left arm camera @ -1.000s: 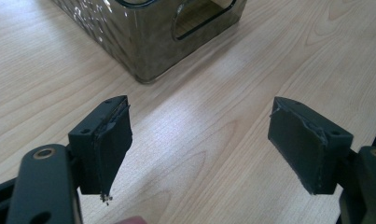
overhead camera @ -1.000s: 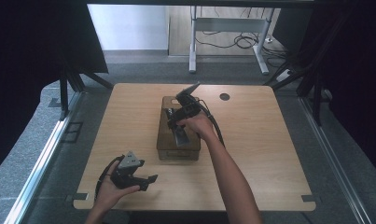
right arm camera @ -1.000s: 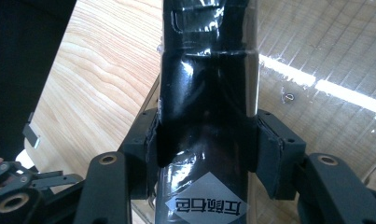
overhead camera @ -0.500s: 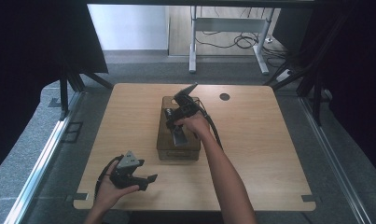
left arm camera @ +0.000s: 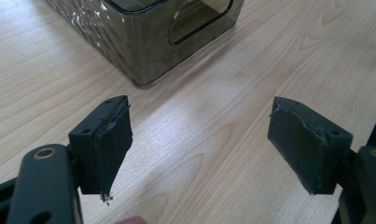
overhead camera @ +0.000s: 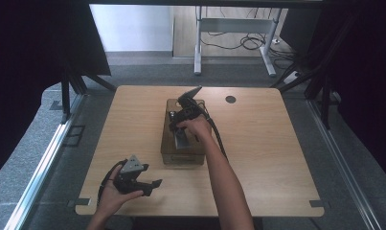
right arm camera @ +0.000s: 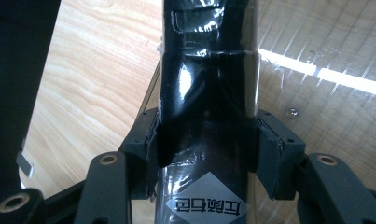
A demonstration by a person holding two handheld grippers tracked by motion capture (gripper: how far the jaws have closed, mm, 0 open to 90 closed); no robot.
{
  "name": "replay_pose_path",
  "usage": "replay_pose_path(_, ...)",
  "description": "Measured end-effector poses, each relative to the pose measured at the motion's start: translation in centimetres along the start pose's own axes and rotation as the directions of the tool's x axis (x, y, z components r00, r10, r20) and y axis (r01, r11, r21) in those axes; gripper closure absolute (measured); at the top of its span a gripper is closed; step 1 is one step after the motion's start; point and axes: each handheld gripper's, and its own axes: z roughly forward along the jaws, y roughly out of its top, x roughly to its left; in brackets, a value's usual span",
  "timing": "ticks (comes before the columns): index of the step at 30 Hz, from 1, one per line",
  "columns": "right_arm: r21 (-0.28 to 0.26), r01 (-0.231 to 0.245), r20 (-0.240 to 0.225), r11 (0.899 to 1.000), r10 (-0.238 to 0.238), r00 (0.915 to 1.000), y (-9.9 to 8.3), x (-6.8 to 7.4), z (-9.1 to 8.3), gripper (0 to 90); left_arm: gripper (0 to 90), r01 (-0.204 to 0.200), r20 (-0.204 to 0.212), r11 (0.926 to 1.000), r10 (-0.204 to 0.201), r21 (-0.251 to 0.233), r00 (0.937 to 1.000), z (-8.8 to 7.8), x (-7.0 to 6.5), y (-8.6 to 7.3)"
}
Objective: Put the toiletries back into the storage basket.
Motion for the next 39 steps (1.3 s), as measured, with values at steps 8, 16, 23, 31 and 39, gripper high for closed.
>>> replay_pose_path(8, -0.013, -0.057, 0.006, 0.998, 0.057, 0.9983, 0.2, -0.3, 0.4, 47.1, 21.9, -0.003, 0.004, 1.0, 0.003, 0.001, 1.0, 0.0, 0.0, 0.0)
replay_pose_path(16, -0.017, -0.089, 0.001, 0.996, 0.09, 0.996, 0.2, -0.4, 1.2, 47.1, 22.0, -0.004, 0.004, 1.0, 0.004, 0.0, 1.0, 0.0, -0.1, 0.0)
replay_pose_path(23, -0.011, -0.122, 0.0, 0.993, 0.122, 0.9926, 0.0, -0.1, 2.0, 47.0, 22.0, -0.008, 0.009, 1.0, 0.008, 0.001, 0.9999, 0.1, -0.2, 0.1)
replay_pose_path(31, -0.006, -0.144, 0.008, 0.99, 0.144, 0.9896, -0.2, 0.3, 2.7, 47.0, 22.0, -0.005, 0.009, 1.0, 0.005, -0.006, 0.9999, -0.1, -0.1, 0.0)
replay_pose_path(39, -0.008, -0.16, 0.019, 0.987, 0.16, 0.9869, -0.5, 0.4, 3.3, 47.0, 22.0, -0.007, 0.013, 1.0, 0.007, -0.007, 0.9999, -0.1, -0.2, 0.1)
